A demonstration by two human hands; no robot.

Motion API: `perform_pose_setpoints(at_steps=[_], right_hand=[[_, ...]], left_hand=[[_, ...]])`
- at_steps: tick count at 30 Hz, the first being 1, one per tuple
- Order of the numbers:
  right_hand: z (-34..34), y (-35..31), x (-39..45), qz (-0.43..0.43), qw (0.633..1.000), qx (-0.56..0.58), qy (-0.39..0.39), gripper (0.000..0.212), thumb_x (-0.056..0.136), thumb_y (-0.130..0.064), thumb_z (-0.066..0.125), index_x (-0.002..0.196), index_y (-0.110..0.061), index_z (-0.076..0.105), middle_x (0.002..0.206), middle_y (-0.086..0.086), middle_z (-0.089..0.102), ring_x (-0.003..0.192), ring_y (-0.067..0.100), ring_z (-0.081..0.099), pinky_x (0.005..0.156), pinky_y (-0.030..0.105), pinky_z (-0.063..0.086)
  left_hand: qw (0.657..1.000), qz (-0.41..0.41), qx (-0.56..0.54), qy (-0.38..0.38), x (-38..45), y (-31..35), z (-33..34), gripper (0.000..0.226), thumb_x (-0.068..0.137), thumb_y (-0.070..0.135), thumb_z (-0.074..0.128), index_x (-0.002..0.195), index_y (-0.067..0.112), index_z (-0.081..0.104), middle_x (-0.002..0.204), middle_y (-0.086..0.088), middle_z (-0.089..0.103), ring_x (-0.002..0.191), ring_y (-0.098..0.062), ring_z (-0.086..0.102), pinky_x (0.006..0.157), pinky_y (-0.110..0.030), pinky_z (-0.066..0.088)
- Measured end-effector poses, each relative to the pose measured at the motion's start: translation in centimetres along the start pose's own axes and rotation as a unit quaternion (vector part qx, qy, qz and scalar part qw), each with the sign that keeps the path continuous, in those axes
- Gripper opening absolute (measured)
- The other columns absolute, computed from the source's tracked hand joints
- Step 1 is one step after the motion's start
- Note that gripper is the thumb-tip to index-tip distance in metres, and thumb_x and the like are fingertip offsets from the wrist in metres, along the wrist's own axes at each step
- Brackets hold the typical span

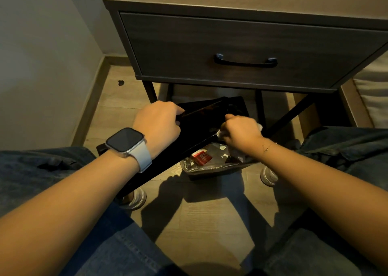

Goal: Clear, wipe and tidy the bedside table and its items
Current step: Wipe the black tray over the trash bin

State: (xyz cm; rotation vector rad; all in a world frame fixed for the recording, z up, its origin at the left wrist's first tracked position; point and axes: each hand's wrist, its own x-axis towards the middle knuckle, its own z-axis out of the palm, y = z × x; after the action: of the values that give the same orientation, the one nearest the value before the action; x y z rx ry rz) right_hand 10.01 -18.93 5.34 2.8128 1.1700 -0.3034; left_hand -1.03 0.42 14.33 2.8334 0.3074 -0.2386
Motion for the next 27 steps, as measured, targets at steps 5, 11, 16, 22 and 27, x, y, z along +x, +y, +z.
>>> perform_pose_setpoints(at_steps=[5,11,16,22,27], right_hand=[[-1.2,1.0,0.1,0.083,0.987,0.122,0.068,0.027,0.088,-0.028,0.058,0.112,-0.023,0.068,0.110,0.001,0.058,0.098,0.025,0.060,0.067,0.033,0.047],[0.2,-1.3,-0.3,0.026,0.998,0.001,0.064,0.023,0.087,-0.024,0.060,0.106,-0.014,0.065,0.110,0.005,0.053,0.098,0.026,0.056,0.065,0.035,0.041],[0.3,-1.6,-0.3,0.006,0.998,-0.052,0.026,0.021,0.086,-0.021,0.062,0.106,-0.014,0.066,0.114,0.005,0.053,0.096,0.026,0.057,0.062,0.033,0.035],[-2.7,1.6,-1.7,0.075,0.992,0.099,0.013,0.030,0.085,-0.034,0.061,0.112,-0.024,0.067,0.109,-0.001,0.063,0.100,0.023,0.062,0.073,0.034,0.049],[-7.2,4.5,-3.6,0.160,0.941,0.296,-0.027,0.010,0.076,-0.028,0.071,0.083,-0.021,0.071,0.087,-0.002,0.070,0.089,0.018,0.063,0.075,0.033,0.049]], left_hand=[[1.000,-0.005,0.006,0.018,-0.2,-0.4,0.0,0.039,0.092,0.015,0.052,0.126,0.030,0.061,0.103,-0.003,0.069,0.098,-0.029,0.062,0.066,-0.030,0.047],[0.998,0.024,0.011,0.048,-0.8,0.1,0.3,0.033,0.088,0.012,0.051,0.112,0.030,0.066,0.086,-0.002,0.068,0.084,-0.028,0.063,0.059,-0.032,0.048],[0.998,0.029,0.008,0.055,-0.8,0.1,-0.3,0.035,0.089,0.013,0.051,0.117,0.031,0.065,0.094,-0.003,0.070,0.090,-0.029,0.063,0.060,-0.030,0.045],[0.989,0.051,0.069,0.124,-0.9,0.5,-0.9,0.041,0.090,0.013,0.050,0.126,0.029,0.060,0.098,-0.005,0.071,0.094,-0.031,0.064,0.061,-0.033,0.046],[0.973,0.095,0.160,0.134,-2.3,0.9,0.4,0.054,0.092,0.014,0.051,0.142,0.033,0.040,0.102,0.000,0.067,0.097,-0.026,0.062,0.060,-0.033,0.038]])
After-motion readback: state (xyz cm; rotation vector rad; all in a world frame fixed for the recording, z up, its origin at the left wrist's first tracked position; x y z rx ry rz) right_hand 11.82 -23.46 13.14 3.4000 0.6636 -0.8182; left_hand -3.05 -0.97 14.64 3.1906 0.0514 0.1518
